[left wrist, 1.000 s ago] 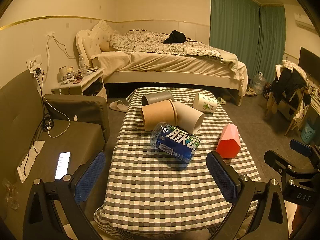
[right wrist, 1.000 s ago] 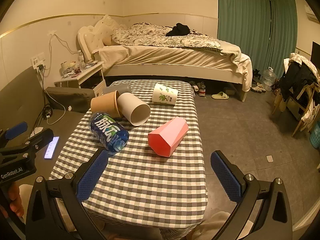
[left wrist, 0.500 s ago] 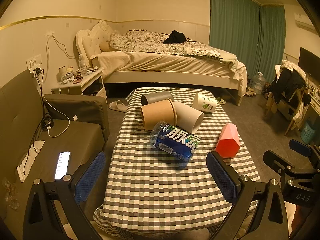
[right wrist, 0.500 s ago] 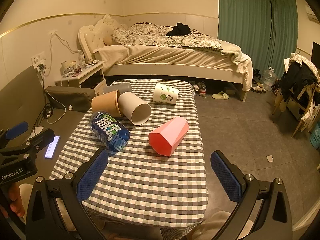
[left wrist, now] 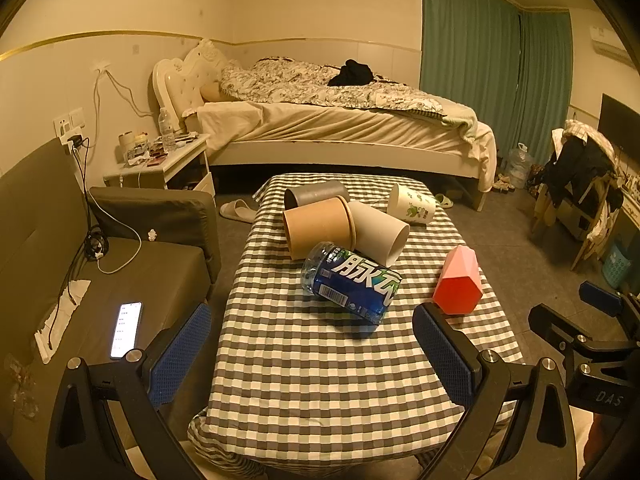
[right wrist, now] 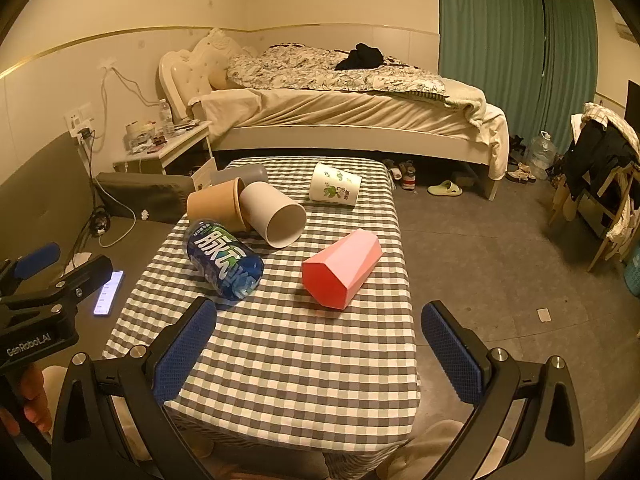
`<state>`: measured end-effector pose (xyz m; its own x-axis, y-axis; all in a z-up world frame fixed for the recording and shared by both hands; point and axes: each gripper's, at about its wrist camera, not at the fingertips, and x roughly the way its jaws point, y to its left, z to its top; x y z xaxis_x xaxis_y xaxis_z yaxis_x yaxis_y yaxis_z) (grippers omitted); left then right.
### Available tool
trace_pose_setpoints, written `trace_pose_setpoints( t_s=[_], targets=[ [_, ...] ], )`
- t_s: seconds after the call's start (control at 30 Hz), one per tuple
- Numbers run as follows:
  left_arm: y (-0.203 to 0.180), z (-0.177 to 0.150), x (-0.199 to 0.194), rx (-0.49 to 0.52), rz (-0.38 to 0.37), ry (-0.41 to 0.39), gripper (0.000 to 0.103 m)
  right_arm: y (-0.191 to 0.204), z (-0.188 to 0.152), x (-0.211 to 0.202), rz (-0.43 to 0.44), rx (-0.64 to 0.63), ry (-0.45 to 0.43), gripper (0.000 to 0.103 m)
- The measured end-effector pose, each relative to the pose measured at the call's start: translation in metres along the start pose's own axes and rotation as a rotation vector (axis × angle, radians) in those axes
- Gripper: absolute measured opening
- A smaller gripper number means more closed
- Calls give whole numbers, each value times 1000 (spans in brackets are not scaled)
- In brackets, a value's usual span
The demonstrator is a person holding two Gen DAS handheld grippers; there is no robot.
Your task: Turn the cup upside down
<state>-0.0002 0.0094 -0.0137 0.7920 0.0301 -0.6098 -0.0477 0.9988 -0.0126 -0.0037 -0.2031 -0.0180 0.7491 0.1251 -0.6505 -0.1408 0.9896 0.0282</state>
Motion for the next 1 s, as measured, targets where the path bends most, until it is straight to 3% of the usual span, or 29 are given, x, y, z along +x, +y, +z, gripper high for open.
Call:
trace_pose_setpoints(
  t_s=[0.27,0.5,0.67,1.0],
  targets=[
    [3,0,14,-16,11,23,103,-4,6,6,23,-3,20,103],
    [5,22,40,-29,47,61,103,-7,20,28,46,-6,51,103],
    [14,37,72,-51,78,101,103,-7,39,59,70,-37,91,103],
    [43,53,139,-86,133,182,103,12,110,149,145,-164,158,103]
  ],
)
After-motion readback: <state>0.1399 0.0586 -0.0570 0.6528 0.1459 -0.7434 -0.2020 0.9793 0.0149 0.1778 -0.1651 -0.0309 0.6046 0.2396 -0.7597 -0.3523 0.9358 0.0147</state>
